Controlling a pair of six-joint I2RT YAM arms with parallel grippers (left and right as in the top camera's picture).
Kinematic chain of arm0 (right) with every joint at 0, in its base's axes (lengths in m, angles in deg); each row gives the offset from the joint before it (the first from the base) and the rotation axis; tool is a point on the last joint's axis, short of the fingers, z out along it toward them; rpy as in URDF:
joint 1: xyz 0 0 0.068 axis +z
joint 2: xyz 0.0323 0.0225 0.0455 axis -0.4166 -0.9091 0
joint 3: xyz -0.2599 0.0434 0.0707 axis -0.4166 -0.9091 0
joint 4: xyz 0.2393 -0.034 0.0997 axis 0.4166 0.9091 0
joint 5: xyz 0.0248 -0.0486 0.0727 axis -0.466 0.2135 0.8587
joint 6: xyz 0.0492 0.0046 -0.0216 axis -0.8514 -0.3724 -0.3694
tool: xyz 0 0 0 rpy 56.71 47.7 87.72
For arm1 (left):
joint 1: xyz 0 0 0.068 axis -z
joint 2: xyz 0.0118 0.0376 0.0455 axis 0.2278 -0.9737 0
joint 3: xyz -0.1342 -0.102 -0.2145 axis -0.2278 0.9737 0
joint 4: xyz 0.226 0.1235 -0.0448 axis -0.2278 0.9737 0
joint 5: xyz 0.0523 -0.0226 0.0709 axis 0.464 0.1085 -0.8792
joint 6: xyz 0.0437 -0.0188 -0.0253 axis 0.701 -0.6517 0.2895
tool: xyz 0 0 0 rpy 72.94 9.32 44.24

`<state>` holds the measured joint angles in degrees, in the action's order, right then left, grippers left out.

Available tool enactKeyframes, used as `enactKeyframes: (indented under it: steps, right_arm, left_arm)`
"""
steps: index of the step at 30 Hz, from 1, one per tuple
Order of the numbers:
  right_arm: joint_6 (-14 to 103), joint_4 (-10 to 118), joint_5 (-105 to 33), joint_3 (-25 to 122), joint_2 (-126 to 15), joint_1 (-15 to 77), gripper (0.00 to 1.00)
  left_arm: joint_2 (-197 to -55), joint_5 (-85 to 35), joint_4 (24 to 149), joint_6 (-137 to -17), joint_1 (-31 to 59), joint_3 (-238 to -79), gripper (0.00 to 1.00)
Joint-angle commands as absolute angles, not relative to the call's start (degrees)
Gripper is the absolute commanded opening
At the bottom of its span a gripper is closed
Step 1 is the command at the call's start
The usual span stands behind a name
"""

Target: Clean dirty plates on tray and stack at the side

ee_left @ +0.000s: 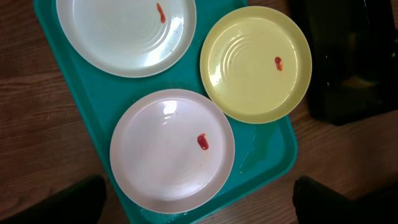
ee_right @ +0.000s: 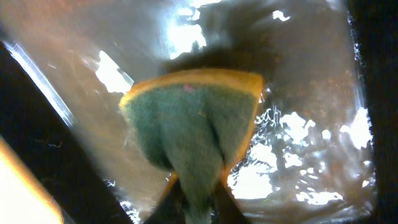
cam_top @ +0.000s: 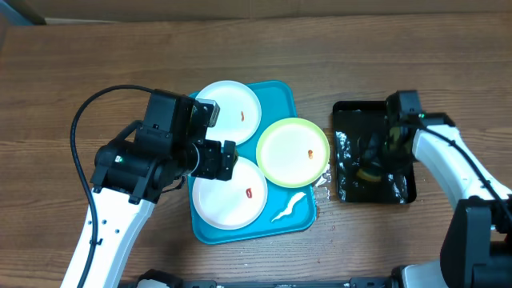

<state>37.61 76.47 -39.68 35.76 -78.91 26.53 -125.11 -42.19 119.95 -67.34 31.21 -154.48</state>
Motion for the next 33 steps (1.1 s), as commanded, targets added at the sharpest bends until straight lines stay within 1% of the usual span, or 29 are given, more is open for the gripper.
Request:
enactKeyframes:
  steps: [1, 2, 5, 9, 10, 12, 13, 14, 16, 18, 24, 26, 27, 28, 29, 30, 31, 33]
  right_arm:
    - [38.66, 78.83, -39.7, 39.45, -77.99, 26.42, 0.51]
    - [37.74, 79.31, -39.5, 39.3, -78.02, 26.47, 0.54]
    - [34.86, 79.29, -38.69, 37.99, -78.02, 26.95, 0.54]
    - [34.2, 70.7, -39.15, 31.87, -78.04, 28.65, 0.54]
    - [34.22, 64.45, -39.15, 27.74, -78.04, 29.24, 0.55]
    - [34.22, 59.1, -39.39, 24.17, -78.04, 29.5, 0.52]
    - [34.22, 57.3, -39.37, 22.93, -78.04, 29.48, 0.45]
    - [34.22, 56.01, -39.37, 21.99, -78.04, 29.48, 0.33]
    - [34.2, 55.93, -39.3, 21.75, -78.02, 29.37, 0.14]
    - [34.22, 56.78, -39.3, 22.32, -77.99, 29.37, 0.04]
    - [34.7, 66.2, -39.3, 28.72, -77.71, 29.37, 0.04]
    - [34.7, 69.5, -39.33, 31.43, -77.58, 29.37, 0.04]
    - [34.7, 71.14, -39.33, 32.81, -77.58, 29.37, 0.1]
    - [34.7, 72.6, -39.33, 34.01, -77.58, 29.37, 0.2]
    - [34.68, 73.32, -39.33, 34.71, -77.58, 29.4, 0.38]
    - [34.66, 73.3, -39.3, 34.84, -77.58, 29.4, 0.53]
    - [34.66, 73.28, -39.35, 34.82, -77.6, 29.4, 0.59]
    - [34.66, 73.06, -39.37, 34.69, -77.99, 29.4, 0.58]
  left_arm:
    - [-124.41, -42.72, 119.91, -67.25, 31.51, -155.7, 1.0]
    - [-124.41, -42.72, 119.91, -67.25, 31.51, -155.7, 1.0]
    - [-124.41, -42.72, 120.0, -67.25, 31.51, -155.7, 1.0]
    - [-124.41, -45.08, 120.67, -67.27, 31.51, -155.7, 1.0]
    - [-124.41, -46.92, 121.46, -67.3, 31.51, -155.7, 1.0]
    - [-124.41, -47.66, 122.36, -67.3, 31.51, -155.68, 1.0]
    - [-124.41, -47.77, 122.79, -67.3, 31.51, -155.7, 1.0]
    - [-124.41, -47.85, 123.25, -67.3, 31.51, -155.68, 1.0]
    - [-124.41, -48.4, 124.28, -67.34, 31.51, -155.55, 1.0]
    - [-124.41, -48.82, 124.76, -67.38, 31.51, -155.13, 1.0]
    - [-124.41, -53.47, 124.19, -74.2, 31.51, -151.0, 1.0]
    - [-124.41, -53.87, 123.17, -75.8, 31.51, -149.38, 1.0]
    - [-124.41, -53.84, 122.55, -76.28, 31.51, -148.75, 1.0]
    - [-124.41, -53.84, 122.01, -76.54, 31.51, -148.2, 1.0]
    - [-124.41, -53.82, 121.55, -76.54, 31.51, -147.9, 1.0]
    - [-124.41, -53.84, 121.33, -76.52, 31.51, -147.81, 1.0]
    - [-124.41, -53.84, 121.18, -76.52, 31.51, -147.81, 1.0]
    - [-124.41, -53.87, 121.05, -76.5, 31.51, -147.81, 1.0]
